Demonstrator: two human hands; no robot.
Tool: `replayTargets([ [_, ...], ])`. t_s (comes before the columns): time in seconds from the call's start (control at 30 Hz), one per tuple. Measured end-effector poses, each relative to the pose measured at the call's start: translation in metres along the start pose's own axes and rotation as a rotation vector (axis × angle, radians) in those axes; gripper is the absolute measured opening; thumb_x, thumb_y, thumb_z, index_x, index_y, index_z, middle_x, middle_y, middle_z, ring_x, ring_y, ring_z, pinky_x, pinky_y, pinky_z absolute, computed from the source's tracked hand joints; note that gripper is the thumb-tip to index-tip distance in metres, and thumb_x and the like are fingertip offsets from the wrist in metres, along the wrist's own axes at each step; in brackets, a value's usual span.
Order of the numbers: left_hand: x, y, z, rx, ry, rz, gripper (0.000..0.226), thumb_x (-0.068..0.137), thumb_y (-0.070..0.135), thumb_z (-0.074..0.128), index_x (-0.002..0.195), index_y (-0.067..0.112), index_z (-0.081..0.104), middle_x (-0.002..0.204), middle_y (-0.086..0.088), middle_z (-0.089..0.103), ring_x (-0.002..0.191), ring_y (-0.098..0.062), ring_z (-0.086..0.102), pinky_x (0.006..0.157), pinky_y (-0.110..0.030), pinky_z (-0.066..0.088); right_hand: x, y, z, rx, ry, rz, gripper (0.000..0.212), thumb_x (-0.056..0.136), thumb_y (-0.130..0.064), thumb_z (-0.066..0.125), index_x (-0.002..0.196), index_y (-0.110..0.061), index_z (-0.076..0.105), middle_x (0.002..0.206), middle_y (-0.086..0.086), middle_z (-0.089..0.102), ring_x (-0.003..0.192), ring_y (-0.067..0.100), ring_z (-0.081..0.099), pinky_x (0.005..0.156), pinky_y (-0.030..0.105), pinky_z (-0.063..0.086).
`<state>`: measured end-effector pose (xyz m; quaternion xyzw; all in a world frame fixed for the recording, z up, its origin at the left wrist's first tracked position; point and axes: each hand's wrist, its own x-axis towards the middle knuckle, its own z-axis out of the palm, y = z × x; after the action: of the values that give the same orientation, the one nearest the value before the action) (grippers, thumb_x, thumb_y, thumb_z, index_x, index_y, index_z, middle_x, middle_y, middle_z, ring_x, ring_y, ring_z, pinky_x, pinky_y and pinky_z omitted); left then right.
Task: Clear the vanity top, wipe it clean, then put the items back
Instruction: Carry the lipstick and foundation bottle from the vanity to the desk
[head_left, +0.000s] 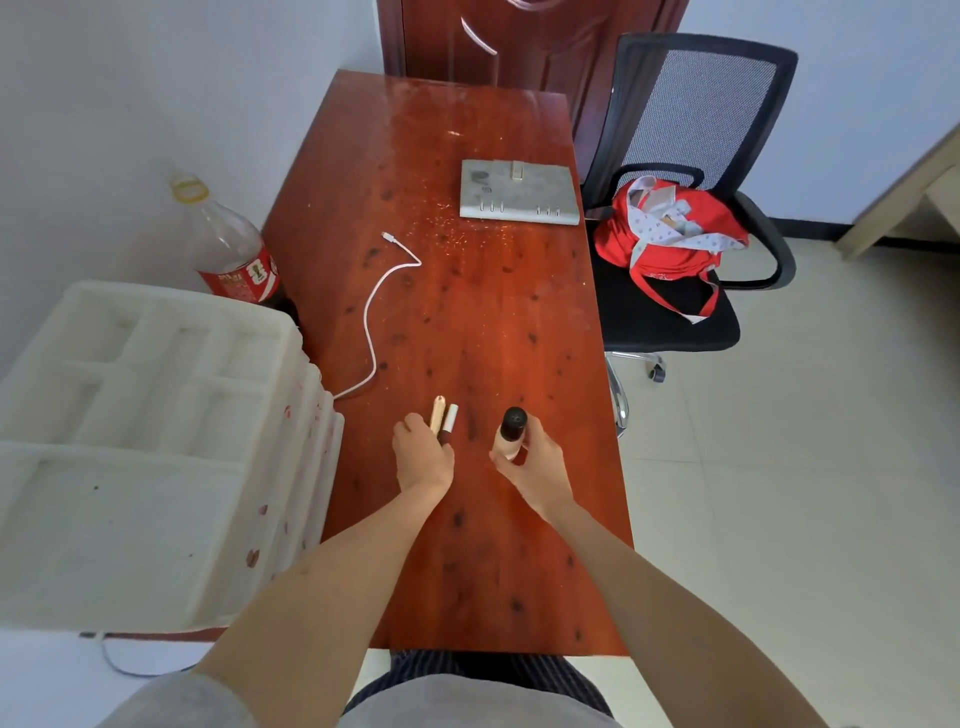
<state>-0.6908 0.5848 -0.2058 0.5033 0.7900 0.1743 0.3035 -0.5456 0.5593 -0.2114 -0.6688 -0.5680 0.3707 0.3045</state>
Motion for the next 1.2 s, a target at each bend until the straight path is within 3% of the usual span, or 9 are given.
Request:
replayTargets([
  [0.2, 0.0, -0.008, -0.004, 0.106, 0.047, 0.104, 0.039, 0.086, 0.022, 0.061, 0.121, 0.01, 0.049, 0.116, -0.008, 0.054, 0.11, -0.022, 0.049, 0.085, -0.034, 0.048, 0.004, -0.007, 0.011, -0.012, -0.036, -0.03, 0.054, 0.082, -0.018, 0.067, 0.129, -0.015, 0.04, 0.115, 0.001, 0.059, 0.104, 0.014, 0.055, 0.087, 0.022, 0.041],
  [0.4, -0.002, -0.018, -0.009, 0.056, -0.008, 0.237, 0.027, 0.09, 0.011, 0.051, 0.116, 0.009, 0.058, 0.11, -0.008, 0.055, 0.106, -0.023, 0.051, 0.086, -0.03, 0.044, 0.014, -0.012, 0.026, -0.074, -0.103, -0.079, 0.057, 0.085, -0.02, 0.063, 0.136, -0.023, 0.037, 0.125, 0.005, 0.054, 0.115, 0.019, 0.048, 0.092, 0.024, 0.035],
  [0.57, -0.006, -0.025, -0.011, 0.043, -0.062, 0.352, 0.023, 0.089, 0.007, 0.051, 0.111, 0.009, 0.059, 0.103, -0.005, 0.054, 0.098, -0.02, 0.053, 0.081, -0.023, 0.041, 0.017, -0.016, 0.028, -0.06, -0.15, -0.114, 0.066, 0.087, -0.019, 0.062, 0.143, -0.022, 0.028, 0.126, 0.003, 0.057, 0.116, 0.019, 0.052, 0.097, 0.031, 0.042],
  [0.73, -0.007, -0.032, -0.014, 0.181, -0.06, 0.408, 0.033, 0.09, 0.015, 0.05, 0.123, 0.011, 0.053, 0.114, -0.004, 0.056, 0.109, -0.021, 0.049, 0.09, -0.031, 0.044, 0.012, -0.012, 0.026, -0.087, -0.128, -0.083, 0.071, 0.087, -0.025, 0.061, 0.145, -0.023, 0.021, 0.123, 0.003, 0.058, 0.111, 0.021, 0.055, 0.095, 0.034, 0.044],
  [0.87, -0.009, -0.038, -0.016, 0.384, -0.063, 0.5, 0.042, 0.088, 0.027, 0.049, 0.127, 0.014, 0.045, 0.118, -0.003, 0.054, 0.11, -0.02, 0.048, 0.089, -0.031, 0.043, 0.009, -0.007, 0.022, -0.16, -0.126, -0.054, 0.077, 0.085, -0.03, 0.061, 0.147, -0.024, 0.016, 0.139, 0.005, 0.046, 0.127, 0.022, 0.043, 0.103, 0.035, 0.038],
  [1.0, -0.011, -0.043, -0.013, 0.455, -0.092, 0.512, 0.057, 0.085, 0.036, 0.053, 0.134, 0.014, 0.037, 0.128, -0.004, 0.048, 0.12, -0.022, 0.043, 0.095, -0.034, 0.044, -0.001, 0.001, 0.016, -0.526, -0.058, -0.112, 0.071, 0.088, -0.031, 0.054, 0.147, -0.013, 0.018, 0.151, 0.006, 0.03, 0.141, 0.022, 0.02, 0.113, 0.034, 0.019],
  [1.07, -0.012, -0.042, -0.013, 0.479, -0.104, 0.522, 0.061, 0.084, 0.038, 0.053, 0.137, 0.013, 0.033, 0.131, -0.005, 0.046, 0.123, -0.022, 0.04, 0.096, -0.034, 0.042, -0.007, 0.006, 0.015, -0.669, -0.066, -0.107, 0.066, 0.091, -0.037, 0.047, 0.146, -0.012, 0.021, 0.154, 0.004, 0.022, 0.143, 0.022, 0.01, 0.116, 0.037, 0.01],
  [1.2, -0.012, -0.04, -0.016, 0.469, -0.151, 0.517, 0.068, 0.085, 0.039, 0.053, 0.141, 0.013, 0.026, 0.135, -0.005, 0.042, 0.127, -0.023, 0.036, 0.097, -0.034, 0.042, -0.011, 0.006, 0.018, -0.759, -0.106, -0.073, 0.064, 0.093, -0.042, 0.039, 0.147, -0.013, 0.02, 0.157, 0.003, 0.011, 0.144, 0.022, 0.001, 0.116, 0.043, 0.006],
])
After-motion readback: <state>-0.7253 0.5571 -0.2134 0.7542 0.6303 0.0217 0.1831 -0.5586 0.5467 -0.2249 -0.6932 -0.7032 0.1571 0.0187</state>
